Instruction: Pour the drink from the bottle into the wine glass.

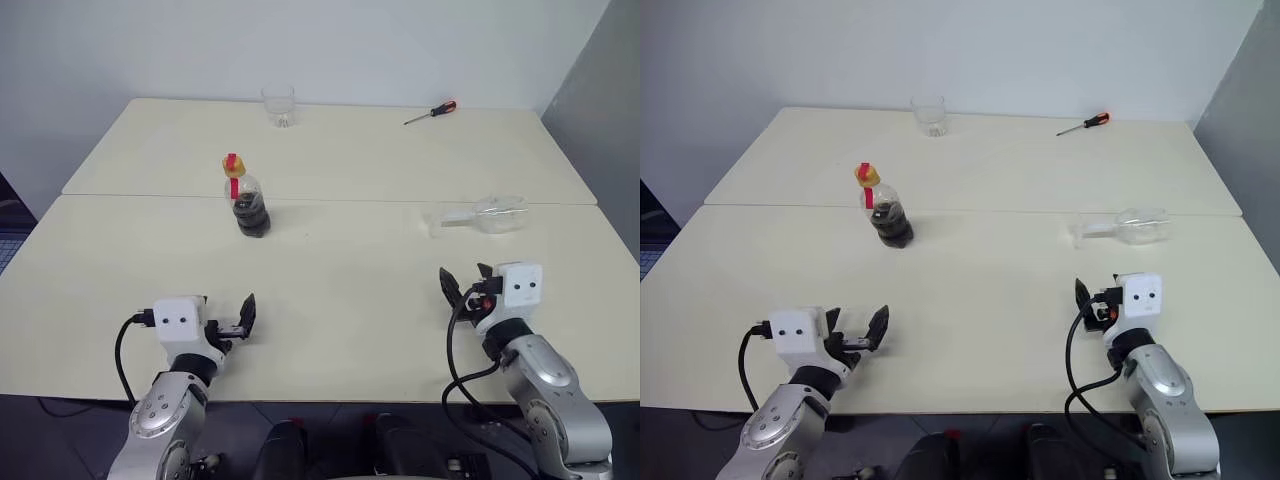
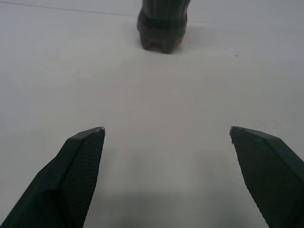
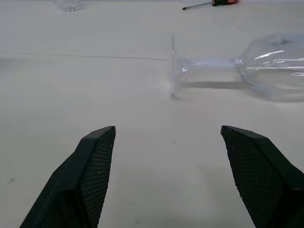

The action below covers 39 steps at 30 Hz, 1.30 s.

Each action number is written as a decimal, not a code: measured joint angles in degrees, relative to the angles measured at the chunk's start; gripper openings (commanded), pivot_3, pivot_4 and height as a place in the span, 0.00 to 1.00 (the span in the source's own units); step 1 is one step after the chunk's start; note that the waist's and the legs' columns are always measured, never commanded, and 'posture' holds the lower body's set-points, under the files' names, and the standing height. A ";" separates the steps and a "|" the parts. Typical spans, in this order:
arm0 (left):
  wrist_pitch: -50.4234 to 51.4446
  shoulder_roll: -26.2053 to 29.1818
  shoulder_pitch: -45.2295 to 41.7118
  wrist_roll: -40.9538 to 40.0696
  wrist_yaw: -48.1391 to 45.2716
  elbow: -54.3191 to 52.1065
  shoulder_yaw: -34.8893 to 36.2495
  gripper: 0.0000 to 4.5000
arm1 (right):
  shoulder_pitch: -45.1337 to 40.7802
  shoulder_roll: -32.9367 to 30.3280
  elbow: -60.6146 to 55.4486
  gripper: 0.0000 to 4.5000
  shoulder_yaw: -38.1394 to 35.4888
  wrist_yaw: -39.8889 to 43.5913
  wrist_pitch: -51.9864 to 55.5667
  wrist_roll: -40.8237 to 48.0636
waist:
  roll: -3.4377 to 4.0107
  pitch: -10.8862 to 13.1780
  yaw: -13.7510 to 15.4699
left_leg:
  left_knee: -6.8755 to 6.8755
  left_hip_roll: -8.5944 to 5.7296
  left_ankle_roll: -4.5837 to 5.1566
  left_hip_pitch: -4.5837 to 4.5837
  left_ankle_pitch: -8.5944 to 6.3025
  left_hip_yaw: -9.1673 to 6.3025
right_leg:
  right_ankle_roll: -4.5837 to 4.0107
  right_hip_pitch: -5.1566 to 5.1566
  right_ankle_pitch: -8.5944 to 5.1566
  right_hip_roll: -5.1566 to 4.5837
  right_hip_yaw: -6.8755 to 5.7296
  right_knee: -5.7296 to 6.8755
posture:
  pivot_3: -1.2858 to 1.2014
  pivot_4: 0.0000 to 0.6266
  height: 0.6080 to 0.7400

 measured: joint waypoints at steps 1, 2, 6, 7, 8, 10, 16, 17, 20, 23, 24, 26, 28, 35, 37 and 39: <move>-0.33 0.04 -1.02 0.83 -0.05 0.77 -0.92 1.00 | -0.65 -1.41 0.00 0.84 0.46 2.33 -0.04 1.14 | 0.01 0.00 0.00 | 0.01 -0.02 0.00 0.01 0.00 0.00 | 0.00 0.02 0.00 0.02 -0.02 0.00 | 0.52 0.24 1.00; -0.62 0.03 -1.92 1.26 -0.10 1.40 -1.59 1.00 | -1.35 -2.06 -0.01 0.84 0.77 4.05 -0.18 1.97 | 0.00 -0.01 0.00 | 0.01 0.00 0.00 0.03 0.00 -0.02 | 0.00 0.06 0.00 0.03 -0.03 -0.01 | 0.52 0.24 1.00; -1.76 -1.06 -6.92 2.47 0.76 5.24 -2.91 1.00 | -3.90 -6.39 0.04 0.84 1.08 12.93 -0.24 7.19 | 0.01 0.00 0.06 | 0.02 -0.06 0.01 0.17 0.00 -0.08 | 0.00 0.27 0.00 0.04 -0.10 -0.04 | 0.52 0.24 1.00; -2.23 -1.50 -8.81 2.88 0.97 6.87 -3.21 1.00 | -4.81 -7.69 0.05 0.84 1.20 15.92 -0.26 9.05 | 0.00 0.00 0.07 | 0.02 -0.06 0.02 0.26 -0.01 -0.13 | 0.00 0.41 0.00 0.05 -0.14 -0.08 | 0.52 0.24 1.00; -2.40 -1.91 -10.72 3.22 1.09 8.53 -3.44 1.00 | -5.81 -8.89 0.10 0.84 1.48 18.70 -0.29 10.73 | 0.01 0.01 0.07 | 0.01 -0.08 0.02 0.34 -0.01 -0.15 | 0.00 0.51 0.00 0.06 -0.17 -0.10 | 0.52 0.24 1.00; -3.07 -2.57 -15.17 3.62 1.34 11.97 -4.10 1.00 | -8.62 -10.78 0.08 0.84 2.33 23.89 -0.53 13.74 | 0.00 0.03 0.08 | 0.01 -0.08 0.02 0.52 -0.01 -0.24 | 0.01 0.73 0.00 0.08 -0.24 -0.16 | 0.52 0.24 1.00; -4.95 -1.77 -22.50 4.96 1.02 19.42 -3.68 1.00 | -13.77 -11.26 0.94 0.84 4.03 28.30 -0.61 17.22 | -0.01 0.03 0.12 | 0.00 -0.09 0.02 0.56 -0.01 -0.26 | 0.00 0.77 0.00 0.06 -0.26 -0.13 | 0.52 0.24 1.00; -5.45 -1.41 -23.35 5.13 0.91 20.57 -3.47 1.00 | -14.67 -11.16 1.03 0.84 4.33 28.54 -0.60 17.36 | -0.01 0.03 0.12 | 0.00 -0.09 0.02 0.56 -0.01 -0.26 | 0.00 0.77 0.00 0.06 -0.26 -0.12 | 0.52 0.24 1.00; -7.22 -0.40 -25.40 5.98 0.76 22.97 -2.82 1.00 | -16.03 -11.12 1.47 0.84 5.11 29.26 -0.61 17.41 | -0.01 0.03 0.14 | -0.01 -0.09 0.02 0.56 -0.01 -0.26 | 0.00 0.77 0.00 0.04 -0.25 -0.13 | 0.52 0.24 1.00; -8.84 0.10 -26.71 6.75 1.03 25.20 -2.27 1.00 | -17.11 -10.98 2.08 0.84 5.96 29.96 -0.63 17.41 | -0.01 0.03 0.17 | -0.01 -0.06 0.02 0.56 -0.01 -0.26 | 0.01 0.77 0.01 0.01 -0.25 -0.13 | 0.52 0.24 1.00; -9.53 0.10 -27.37 7.30 1.40 26.29 -2.01 1.00 | -17.62 -10.90 2.61 0.84 6.27 30.05 -0.65 17.41 | -0.01 0.03 0.18 | -0.01 -0.07 0.02 0.56 -0.01 -0.27 | 0.01 0.77 0.01 0.00 -0.26 -0.13 | 0.52 0.24 1.00; -10.63 0.11 -28.41 8.09 2.28 28.04 -1.47 1.00 | -18.23 -10.63 2.87 0.84 6.48 30.30 -0.70 17.41 | -0.01 0.03 0.20 | -0.01 -0.06 0.02 0.56 -0.01 -0.28 | 0.01 0.77 0.01 0.00 -0.27 -0.13 | 0.52 0.24 1.00; -12.08 0.15 -29.72 8.68 3.04 30.02 -1.22 1.00 | -19.19 -10.41 3.28 0.84 6.62 30.44 -0.97 17.36 | -0.01 0.03 0.22 | -0.01 -0.06 0.02 0.56 -0.01 -0.28 | 0.01 0.77 0.01 -0.01 -0.27 -0.13 | 0.52 0.24 1.00; -15.72 -0.46 -33.49 9.57 3.84 36.35 -1.10 1.00 | -21.10 -9.21 5.21 0.84 7.77 30.37 -2.12 17.11 | -0.01 0.03 0.22 | -0.01 -0.06 0.01 0.55 -0.01 -0.29 | 0.02 0.76 0.02 -0.04 -0.28 -0.12 | 0.52 0.24 1.00; -16.55 -0.62 -34.58 9.57 3.79 38.17 -1.04 1.00 | -21.38 -9.21 5.23 0.84 7.93 30.34 -2.55 16.93 | -0.01 0.03 0.22 | -0.01 -0.06 0.01 0.54 -0.01 -0.31 | 0.02 0.77 0.02 -0.06 -0.30 -0.12 | 0.52 0.24 1.00; -17.30 -0.64 -36.02 9.53 3.50 40.69 -0.80 1.00 | -21.45 -9.14 5.33 0.84 8.35 30.32 -2.96 16.55 | -0.01 0.03 0.22 | -0.01 -0.07 0.01 0.53 -0.01 -0.30 | 0.02 0.76 0.02 -0.06 -0.30 -0.12 | 0.52 0.24 1.00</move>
